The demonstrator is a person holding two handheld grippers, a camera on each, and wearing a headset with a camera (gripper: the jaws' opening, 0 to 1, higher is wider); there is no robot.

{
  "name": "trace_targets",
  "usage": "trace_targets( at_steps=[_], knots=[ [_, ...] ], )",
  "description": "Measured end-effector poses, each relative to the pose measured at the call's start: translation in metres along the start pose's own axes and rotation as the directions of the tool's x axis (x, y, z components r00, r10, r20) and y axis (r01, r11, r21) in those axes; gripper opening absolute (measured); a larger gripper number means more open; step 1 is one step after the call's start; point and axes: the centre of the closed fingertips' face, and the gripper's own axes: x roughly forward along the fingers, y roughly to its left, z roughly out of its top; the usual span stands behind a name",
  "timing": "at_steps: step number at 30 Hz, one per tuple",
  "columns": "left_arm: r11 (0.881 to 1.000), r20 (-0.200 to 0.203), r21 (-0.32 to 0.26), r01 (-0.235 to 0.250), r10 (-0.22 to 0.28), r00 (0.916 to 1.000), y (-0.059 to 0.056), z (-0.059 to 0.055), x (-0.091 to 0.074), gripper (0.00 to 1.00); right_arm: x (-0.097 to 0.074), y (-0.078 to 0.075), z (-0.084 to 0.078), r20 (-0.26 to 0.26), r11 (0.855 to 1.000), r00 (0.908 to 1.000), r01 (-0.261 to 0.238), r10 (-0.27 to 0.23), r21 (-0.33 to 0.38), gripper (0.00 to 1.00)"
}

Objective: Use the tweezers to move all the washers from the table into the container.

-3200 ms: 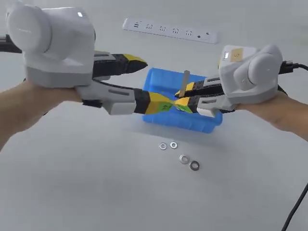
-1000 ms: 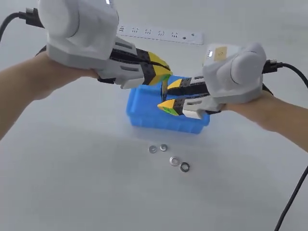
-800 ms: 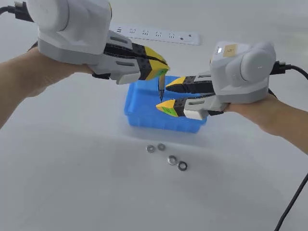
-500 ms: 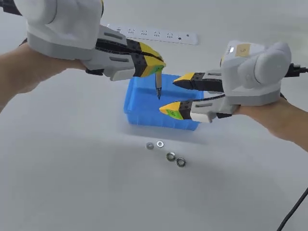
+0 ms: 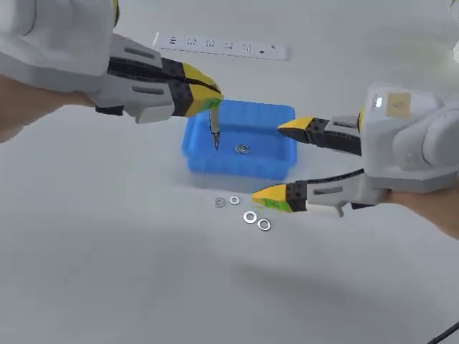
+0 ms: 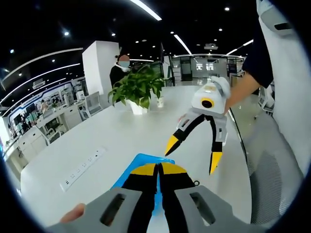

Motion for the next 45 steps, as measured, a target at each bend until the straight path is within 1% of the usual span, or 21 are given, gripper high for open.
trace_targets(
  at_steps=[4, 5, 8, 9, 11, 13, 15, 18, 20, 21, 23, 26, 30, 33, 35, 37, 40, 43, 45],
  knots=[
    [1.000, 0.002, -0.007, 0.008, -0.008, 1.0000, -0.013, -0.001, -0.004, 0.05, -0.006, 0.011, -0.008, -0.009, 0.999, 1.0000, 0.003, -0.003, 0.032, 0.72],
    [1.000, 0.000, -0.006, 0.009, -0.009, 1.0000, -0.017, -0.003, -0.005, 0.05, -0.007, 0.013, -0.010, -0.013, 0.999, 0.9999, 0.002, -0.001, 0.035, 0.74],
    [1.000, -0.005, -0.019, 0.001, -0.001, 1.0000, -0.024, -0.010, -0.004, 0.05, -0.009, 0.025, -0.016, -0.039, 0.999, 0.9992, -0.012, 0.013, 0.032, 0.76],
    [0.999, 0.000, -0.035, -0.001, 0.001, 1.0000, -0.027, -0.011, -0.004, 0.05, -0.010, 0.030, -0.017, -0.042, 1.000, 0.9990, -0.011, 0.012, 0.028, 0.76],
    [0.999, 0.002, -0.044, 0.005, -0.005, 1.0000, -0.033, -0.014, -0.003, 0.05, -0.011, 0.034, -0.018, -0.042, 0.999, 0.9990, -0.011, 0.013, 0.031, 0.77],
    [0.999, -0.016, -0.048, 0.011, -0.012, 0.9998, -0.039, -0.021, 0.000, 0.05, -0.012, 0.040, -0.022, -0.046, 0.999, 0.9988, -0.016, 0.018, 0.033, 0.77],
    [0.998, -0.024, -0.058, 0.015, -0.017, 0.9996, -0.043, -0.027, 0.001, 0.05, -0.013, 0.043, -0.030, -0.070, 0.999, 0.9973, -0.021, 0.023, 0.031, 0.77],
    [0.996, -0.019, -0.085, 0.008, -0.010, 0.9998, -0.045, -0.034, 0.002, 0.05, -0.015, 0.046, -0.035, -0.067, 0.997, 0.9973, -0.026, 0.031, 0.070, 0.79],
    [0.995, -0.002, -0.099, 0.006, -0.006, 1.0000, -0.047, -0.033, 0.005, 0.05, -0.015, 0.050, -0.040, -0.073, 0.996, 0.9963, -0.040, 0.045, 0.080, 0.82],
    [0.995, 0.000, -0.102, -0.002, 0.002, 1.0000, -0.046, -0.035, 0.006, 0.05, -0.014, 0.053, -0.041, -0.076, 0.995, 0.9955, -0.050, 0.056, 0.082, 0.83],
    [0.995, -0.006, -0.099, -0.005, 0.004, 1.0000, -0.047, -0.037, 0.007, 0.05, -0.013, 0.056, -0.043, -0.082, 0.993, 0.9943, -0.061, 0.069, 0.096, 0.84],
    [0.996, -0.020, -0.093, 0.004, -0.006, 0.9998, -0.049, -0.041, 0.012, 0.05, -0.012, 0.058, -0.045, -0.077, 0.991, 0.9942, -0.065, 0.074, 0.115, 0.84],
    [0.996, -0.019, -0.090, 0.020, -0.022, 0.9996, -0.053, -0.041, 0.016, 0.05, -0.012, 0.059, -0.047, -0.078, 0.990, 0.9938, -0.069, 0.079, 0.121, 0.83],
    [0.996, -0.017, -0.088, 0.022, -0.023, 0.9996, -0.052, -0.043, 0.016, 0.05, -0.011, 0.060, -0.050, -0.077, 0.987, 0.9928, -0.080, 0.091, 0.137, 0.82],
    [0.997, -0.018, -0.075, 0.021, -0.022, 0.9996, -0.052, -0.044, 0.017, 0.05, -0.010, 0.060, -0.053, -0.085, 0.988, 0.9922, -0.079, 0.091, 0.136, 0.82],
    [0.999, -0.020, -0.045, 0.029, -0.030, 0.9994, -0.055, -0.045, 0.018, 0.05, -0.010, 0.061, -0.053, -0.084, 0.986, 0.9921, -0.079, 0.092, 0.144, 0.82],
    [0.998, -0.012, -0.042, 0.040, -0.040, 0.9991, -0.058, -0.045, 0.020, 0.05, -0.010, 0.062, -0.054, -0.086, 0.986, 0.9918, -0.081, 0.094, 0.145, 0.82],
    [0.999, -0.033, -0.025, 0.041, -0.042, 0.9986, -0.059, -0.050, 0.022, 0.05, -0.011, 0.061, -0.057, -0.096, 0.986, 0.9912, -0.076, 0.091, 0.149, 0.81],
    [0.999, -0.041, -0.014, 0.042, -0.043, 0.9983, -0.058, -0.050, 0.021, 0.05, -0.012, 0.062, -0.059, -0.101, 0.985, 0.9908, -0.074, 0.090, 0.153, 0.80]
  ],
)
